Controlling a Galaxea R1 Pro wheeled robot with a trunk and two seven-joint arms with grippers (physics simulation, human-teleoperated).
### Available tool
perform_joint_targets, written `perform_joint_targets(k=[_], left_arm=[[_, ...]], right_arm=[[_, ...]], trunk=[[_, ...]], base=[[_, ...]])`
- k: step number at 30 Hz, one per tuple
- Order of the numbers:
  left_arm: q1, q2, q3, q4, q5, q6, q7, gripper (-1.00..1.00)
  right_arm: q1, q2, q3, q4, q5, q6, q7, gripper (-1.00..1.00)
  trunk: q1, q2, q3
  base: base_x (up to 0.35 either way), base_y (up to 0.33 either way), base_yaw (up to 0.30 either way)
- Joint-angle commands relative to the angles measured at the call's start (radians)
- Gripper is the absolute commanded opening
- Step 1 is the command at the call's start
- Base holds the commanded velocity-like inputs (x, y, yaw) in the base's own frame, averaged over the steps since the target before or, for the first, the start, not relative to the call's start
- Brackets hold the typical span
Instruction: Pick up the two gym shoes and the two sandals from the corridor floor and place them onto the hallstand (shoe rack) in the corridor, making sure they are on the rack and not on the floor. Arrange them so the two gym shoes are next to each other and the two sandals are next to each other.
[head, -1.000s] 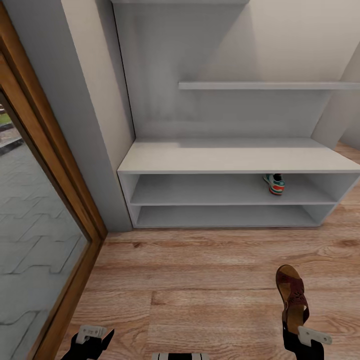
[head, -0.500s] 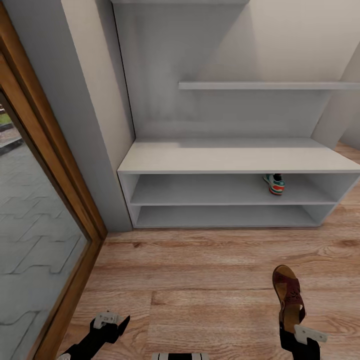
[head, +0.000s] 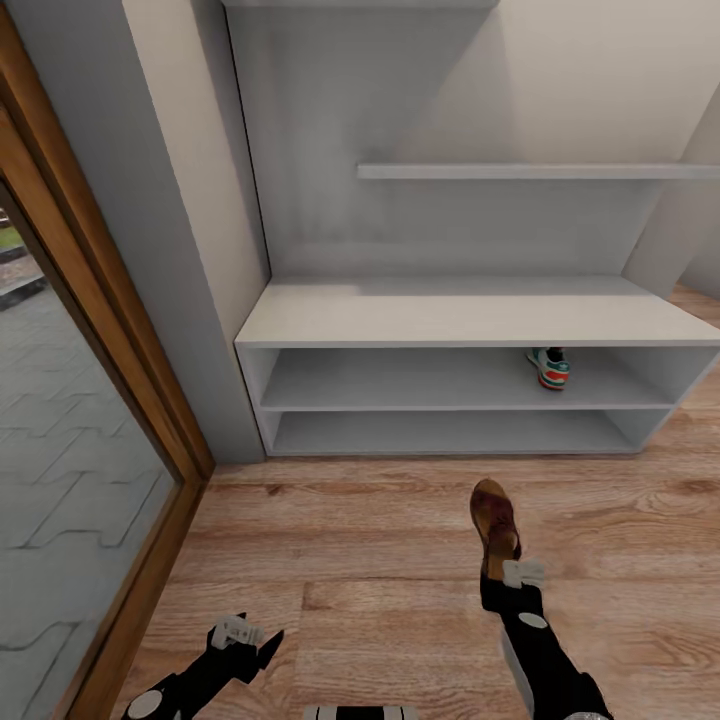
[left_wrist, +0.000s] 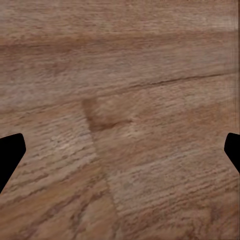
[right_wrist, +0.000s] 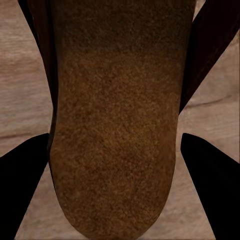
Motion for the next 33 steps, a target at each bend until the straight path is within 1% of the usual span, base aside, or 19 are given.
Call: perform_joint_targets(k=[1,4,5,8,10,11,12,14,16,20,21,23,24,25,26,27,30,31,33], left_arm=[[-0.001,0.000,0.006,-0.001,-0.010,-0.006,-0.008,1.00],[0.000,0.003,0.003,-0.003,-0.011,-0.006,-0.020,1.00],[0.002,0.006,0.002,-0.003,-0.011,-0.007,-0.033,1.00],[0.004,0.010,0.002,-0.005,-0.011,-0.007,-0.064,1.00],[0.004,0.012,0.003,-0.005,-0.010,-0.007,-0.090,1.00],[0.005,0.015,0.005,-0.005,-0.010,-0.007,-0.119,1.00],[0.005,0.016,0.006,-0.005,-0.010,-0.007,-0.133,1.00],[0.005,0.022,0.009,-0.007,-0.011,-0.007,-0.185,1.00],[0.004,0.024,0.008,-0.007,-0.012,-0.007,-0.210,1.00],[0.002,0.026,0.004,-0.007,-0.014,-0.005,-0.230,1.00],[-0.002,0.025,0.002,-0.006,-0.022,0.003,-0.248,1.00],[-0.003,0.025,0.002,-0.006,-0.036,0.005,-0.258,1.00],[-0.003,0.023,0.002,-0.006,-0.076,0.007,-0.266,1.00],[-0.004,0.022,0.002,-0.006,-0.085,0.007,-0.267,1.00],[-0.004,0.021,0.002,-0.007,-0.101,0.007,-0.268,1.00],[-0.006,0.015,0.003,-0.007,-0.143,0.010,-0.270,1.00],[-0.006,0.012,0.003,-0.007,-0.158,0.010,-0.270,1.00],[-0.006,0.017,0.003,-0.007,-0.164,0.010,-0.270,1.00],[-0.006,0.017,0.003,-0.007,-0.164,0.010,-0.270,1.00]], right_arm=[[-0.007,0.014,0.016,-0.024,0.011,0.039,-0.008,-1.00],[-0.033,0.049,0.070,-0.075,0.009,0.122,-0.044,-1.00],[-0.054,0.071,0.099,-0.097,0.009,0.169,-0.078,-1.00],[-0.093,0.105,0.133,-0.114,0.008,0.223,-0.135,-1.00],[-0.122,0.106,0.152,-0.119,0.007,0.251,-0.172,-1.00],[-0.150,0.106,0.166,-0.122,0.007,0.273,-0.204,-1.00],[-0.163,0.106,0.172,-0.123,0.006,0.282,-0.217,-1.00],[-0.209,0.106,0.189,-0.126,0.005,0.316,-0.250,-1.00],[-0.235,0.106,0.195,-0.127,0.005,0.337,-0.261,-1.00],[-0.281,0.106,0.199,-0.128,0.005,0.374,-0.270,-1.00],[-0.318,0.106,0.201,-0.127,0.004,0.394,-0.274,-1.00],[-0.327,0.106,0.201,-0.130,0.004,0.397,-0.274,-1.00],[-0.334,0.106,0.203,-0.133,0.004,0.400,-0.274,-1.00],[-0.334,0.106,0.205,-0.133,0.004,0.400,-0.274,-1.00],[-0.335,0.106,0.213,-0.132,0.004,0.401,-0.274,-1.00],[-0.336,0.106,0.253,-0.128,0.006,0.401,-0.273,-1.00],[-0.337,0.106,0.273,-0.127,0.006,0.400,-0.273,-1.00],[-0.337,0.106,0.279,-0.126,0.005,0.399,-0.273,-1.00],[-0.337,0.106,0.278,-0.125,0.005,0.400,-0.273,-1.00]], trunk=[[0.000,0.000,-0.001],[0.000,0.000,-0.001],[0.000,0.000,-0.001],[0.000,0.000,-0.001],[0.000,0.000,-0.001],[0.000,0.000,-0.001],[0.000,0.000,-0.001],[0.000,0.000,-0.001],[0.000,0.000,-0.001],[0.000,0.000,-0.001],[0.000,0.000,-0.001],[0.000,0.000,-0.001],[0.000,0.000,-0.001],[0.000,0.000,-0.001],[0.000,0.000,-0.001],[0.000,0.000,-0.001],[0.000,0.000,-0.001],[0.000,0.000,-0.001],[0.000,0.000,-0.001]], base=[[0.000,0.000,0.000],[0.000,0.000,0.000],[0.000,0.000,0.000],[0.000,0.000,0.000],[0.000,0.000,0.000],[0.000,0.000,0.000],[0.000,0.000,0.000],[0.000,0.000,0.000],[0.000,0.000,0.000],[0.000,0.000,0.000],[0.000,0.000,0.000],[0.000,0.000,0.000],[0.000,0.000,0.000],[0.000,0.000,0.000],[0.000,0.000,0.000],[0.000,0.000,0.000],[0.000,0.000,0.000],[0.000,0.000,0.000],[0.000,0.000,0.000]])
